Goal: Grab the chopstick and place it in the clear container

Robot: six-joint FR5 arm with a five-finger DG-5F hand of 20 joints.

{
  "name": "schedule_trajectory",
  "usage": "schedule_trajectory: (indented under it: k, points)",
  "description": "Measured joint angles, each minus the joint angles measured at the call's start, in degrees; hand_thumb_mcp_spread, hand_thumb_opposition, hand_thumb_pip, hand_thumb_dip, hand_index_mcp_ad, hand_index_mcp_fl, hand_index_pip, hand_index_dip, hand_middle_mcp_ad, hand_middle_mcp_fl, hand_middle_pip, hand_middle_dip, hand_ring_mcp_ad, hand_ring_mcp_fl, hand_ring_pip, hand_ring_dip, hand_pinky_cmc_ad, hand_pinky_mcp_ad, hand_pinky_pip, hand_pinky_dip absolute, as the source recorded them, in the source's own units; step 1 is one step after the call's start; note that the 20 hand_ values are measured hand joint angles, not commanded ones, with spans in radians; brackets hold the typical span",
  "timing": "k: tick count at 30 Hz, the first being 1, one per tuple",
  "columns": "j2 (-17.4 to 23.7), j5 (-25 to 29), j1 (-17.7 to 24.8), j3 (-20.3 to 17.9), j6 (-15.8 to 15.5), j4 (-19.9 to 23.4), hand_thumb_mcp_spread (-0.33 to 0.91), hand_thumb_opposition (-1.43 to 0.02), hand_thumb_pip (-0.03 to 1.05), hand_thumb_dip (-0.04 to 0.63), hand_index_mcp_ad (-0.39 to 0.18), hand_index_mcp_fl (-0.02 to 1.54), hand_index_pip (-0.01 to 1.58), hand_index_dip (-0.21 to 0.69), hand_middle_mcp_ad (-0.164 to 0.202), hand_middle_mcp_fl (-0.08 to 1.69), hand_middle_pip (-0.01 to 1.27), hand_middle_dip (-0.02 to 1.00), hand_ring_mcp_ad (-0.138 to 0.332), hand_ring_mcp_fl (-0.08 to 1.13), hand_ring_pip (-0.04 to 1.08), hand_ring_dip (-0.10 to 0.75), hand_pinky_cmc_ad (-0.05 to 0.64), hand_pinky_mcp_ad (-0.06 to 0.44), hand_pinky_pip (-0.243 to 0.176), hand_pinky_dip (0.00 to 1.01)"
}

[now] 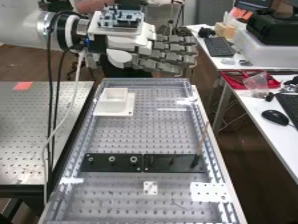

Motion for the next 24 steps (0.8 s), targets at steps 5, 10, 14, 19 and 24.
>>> schedule_trajectory:
  k: [5, 10, 14, 19, 24]
  points:
    - [-2.57, 2.7, -0.94, -1.54, 6.3, 6.62, -0.01, 0.0, 0.01, 0.014, -0.024, -0.01, 0.01, 0.017, -0.019, 0.0, 0.0, 0.04, 0.073, -0.06, -0.03, 0.019, 0.154, 0.016, 0.016, 0.02]
    - [-6.55, 5.39, -1.64, -1.92, 13.74, 10.28, 0.18, -0.43, 0.33, 0.019, -0.024, -0.01, 0.02, 0.065, -0.019, -0.01, 0.08, 0.06, 0.091, -0.07, -0.03, 0.016, 0.265, 0.021, -0.051, 0.14]
    - [-9.54, 9.36, -2.0, -2.43, 19.9, 15.37, 0.24, -0.57, 0.5, 0.038, -0.026, 0.08, 0.06, 0.155, -0.023, 0.13, 0.1, 0.17, 0.119, -0.07, -0.02, 0.016, 0.367, 0.056, -0.089, 0.24]
    - [-12.26, 15.27, -2.34, -3.11, 25.37, 21.55, 0.26, -0.66, 0.62, 0.117, -0.024, 0.19, 0.06, 0.222, -0.019, 0.24, 0.11, 0.31, 0.154, -0.08, 0.0, 0.016, 0.379, 0.075, -0.126, 0.32]
    - [-14.02, 19.31, -2.44, -3.38, 29.22, 24.77, 0.29, -0.69, 0.72, 0.19, -0.024, 0.23, 0.12, 0.22, -0.019, 0.3, 0.11, 0.39, 0.164, -0.07, 0.01, 0.024, 0.412, 0.089, -0.14, 0.37]
